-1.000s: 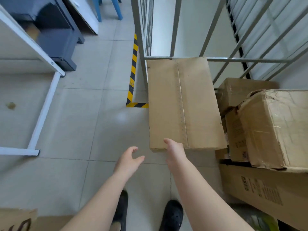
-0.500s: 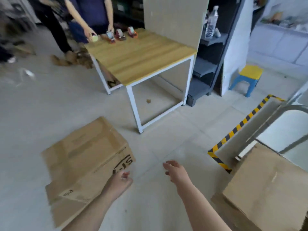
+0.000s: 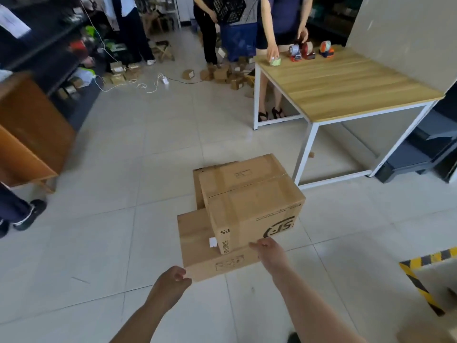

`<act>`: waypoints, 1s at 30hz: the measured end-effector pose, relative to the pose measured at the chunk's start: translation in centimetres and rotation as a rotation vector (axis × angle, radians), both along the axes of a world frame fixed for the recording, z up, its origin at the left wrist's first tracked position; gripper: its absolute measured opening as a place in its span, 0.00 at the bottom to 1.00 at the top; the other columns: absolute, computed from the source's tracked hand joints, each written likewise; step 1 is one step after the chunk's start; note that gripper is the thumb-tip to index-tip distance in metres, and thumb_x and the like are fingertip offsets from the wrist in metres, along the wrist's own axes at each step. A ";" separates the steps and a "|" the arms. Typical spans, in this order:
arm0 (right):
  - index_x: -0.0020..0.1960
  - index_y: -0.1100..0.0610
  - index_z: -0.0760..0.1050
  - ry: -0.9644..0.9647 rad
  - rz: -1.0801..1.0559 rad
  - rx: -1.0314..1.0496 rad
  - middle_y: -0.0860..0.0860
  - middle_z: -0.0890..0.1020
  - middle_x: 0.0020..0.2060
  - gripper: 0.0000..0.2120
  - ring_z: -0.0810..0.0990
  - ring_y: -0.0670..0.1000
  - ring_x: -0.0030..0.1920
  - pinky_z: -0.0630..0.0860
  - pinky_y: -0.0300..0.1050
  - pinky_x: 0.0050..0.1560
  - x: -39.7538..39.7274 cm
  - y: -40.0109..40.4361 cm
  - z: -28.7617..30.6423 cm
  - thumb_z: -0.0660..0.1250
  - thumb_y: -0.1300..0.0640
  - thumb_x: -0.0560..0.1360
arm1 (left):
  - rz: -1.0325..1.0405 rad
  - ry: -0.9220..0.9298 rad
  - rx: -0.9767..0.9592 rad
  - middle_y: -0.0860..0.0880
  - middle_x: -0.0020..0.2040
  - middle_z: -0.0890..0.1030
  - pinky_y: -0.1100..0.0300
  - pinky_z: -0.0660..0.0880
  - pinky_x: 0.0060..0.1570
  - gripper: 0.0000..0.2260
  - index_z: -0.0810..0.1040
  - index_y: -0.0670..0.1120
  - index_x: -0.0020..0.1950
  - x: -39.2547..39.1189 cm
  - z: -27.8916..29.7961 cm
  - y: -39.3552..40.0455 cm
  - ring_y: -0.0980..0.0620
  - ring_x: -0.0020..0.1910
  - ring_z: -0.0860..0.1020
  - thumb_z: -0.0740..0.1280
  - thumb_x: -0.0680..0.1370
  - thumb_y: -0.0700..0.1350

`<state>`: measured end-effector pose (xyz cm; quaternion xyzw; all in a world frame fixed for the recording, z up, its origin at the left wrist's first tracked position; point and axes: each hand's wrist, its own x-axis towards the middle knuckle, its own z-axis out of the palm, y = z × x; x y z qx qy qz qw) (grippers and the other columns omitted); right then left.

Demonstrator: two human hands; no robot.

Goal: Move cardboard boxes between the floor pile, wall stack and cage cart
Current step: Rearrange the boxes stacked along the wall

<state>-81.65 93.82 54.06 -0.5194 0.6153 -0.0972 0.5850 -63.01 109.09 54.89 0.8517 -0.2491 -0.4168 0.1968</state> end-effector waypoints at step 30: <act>0.75 0.57 0.53 0.722 0.069 -0.127 0.55 0.63 0.71 0.49 0.60 0.57 0.72 0.61 0.60 0.69 9.5 -36.5 -13.7 0.73 0.39 0.65 | 0.208 0.226 0.230 0.44 0.58 0.72 0.58 0.68 0.44 0.27 0.57 0.40 0.72 13.1 -12.7 -31.2 0.46 0.48 0.73 0.63 0.77 0.45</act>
